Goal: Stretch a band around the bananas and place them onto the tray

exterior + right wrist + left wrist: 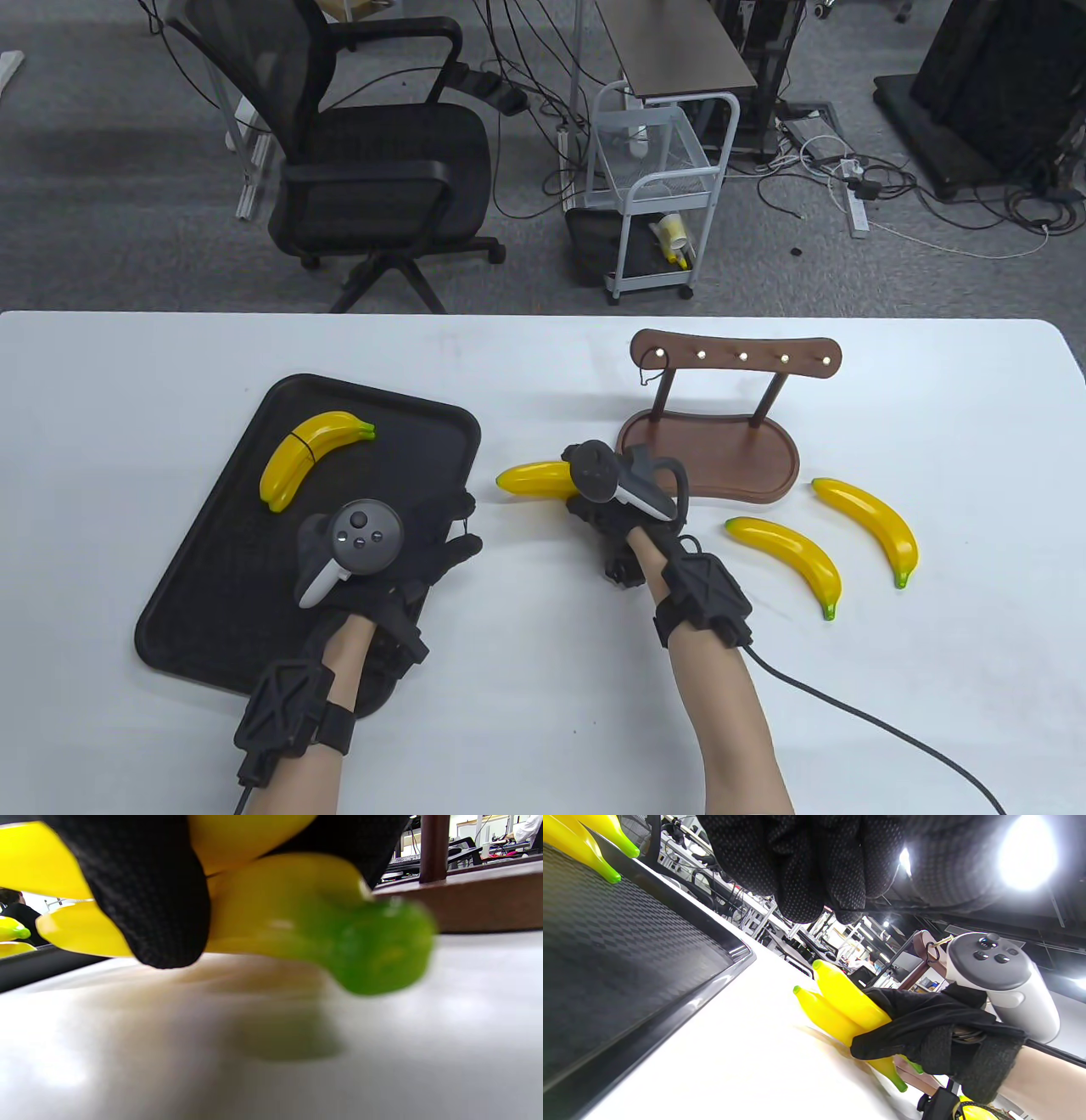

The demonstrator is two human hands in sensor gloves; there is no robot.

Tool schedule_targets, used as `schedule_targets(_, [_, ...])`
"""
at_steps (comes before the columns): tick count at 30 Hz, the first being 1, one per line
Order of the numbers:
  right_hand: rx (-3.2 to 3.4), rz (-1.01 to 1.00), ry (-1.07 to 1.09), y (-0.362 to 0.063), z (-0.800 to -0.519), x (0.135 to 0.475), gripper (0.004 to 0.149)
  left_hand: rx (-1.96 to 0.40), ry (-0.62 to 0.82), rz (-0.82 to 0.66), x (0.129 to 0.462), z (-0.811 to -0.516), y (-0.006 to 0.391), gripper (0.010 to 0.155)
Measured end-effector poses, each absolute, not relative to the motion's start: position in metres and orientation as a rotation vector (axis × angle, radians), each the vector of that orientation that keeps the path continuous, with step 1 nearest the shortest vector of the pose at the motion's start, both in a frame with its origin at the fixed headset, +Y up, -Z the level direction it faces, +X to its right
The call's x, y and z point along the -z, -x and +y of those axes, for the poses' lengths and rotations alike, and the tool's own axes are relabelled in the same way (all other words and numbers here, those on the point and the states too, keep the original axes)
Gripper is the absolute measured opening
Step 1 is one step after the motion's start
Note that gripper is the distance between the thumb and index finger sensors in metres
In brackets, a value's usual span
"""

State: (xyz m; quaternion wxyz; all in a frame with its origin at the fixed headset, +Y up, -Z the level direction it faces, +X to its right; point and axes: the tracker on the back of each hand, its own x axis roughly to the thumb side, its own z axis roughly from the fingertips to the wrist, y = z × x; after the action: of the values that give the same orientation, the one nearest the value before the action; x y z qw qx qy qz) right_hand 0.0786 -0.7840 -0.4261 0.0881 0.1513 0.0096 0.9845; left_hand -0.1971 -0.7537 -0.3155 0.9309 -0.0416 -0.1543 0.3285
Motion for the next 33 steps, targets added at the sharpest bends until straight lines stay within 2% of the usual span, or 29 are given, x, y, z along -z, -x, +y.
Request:
schedule_targets(20, [-2.857, -0.141, -0.489, -0.122, -0.726, 0.375, 0.069, -0.709, 0.108, -0.331, 0.315, -0.756, 0.190, 0.065])
schedule_targets(33, [-2.872, -0.221, -0.520, -0.131, -0.711, 0.347, 0.070, -0.702, 0.111, -0.382, 0.311, -0.753, 0.172, 0.066])
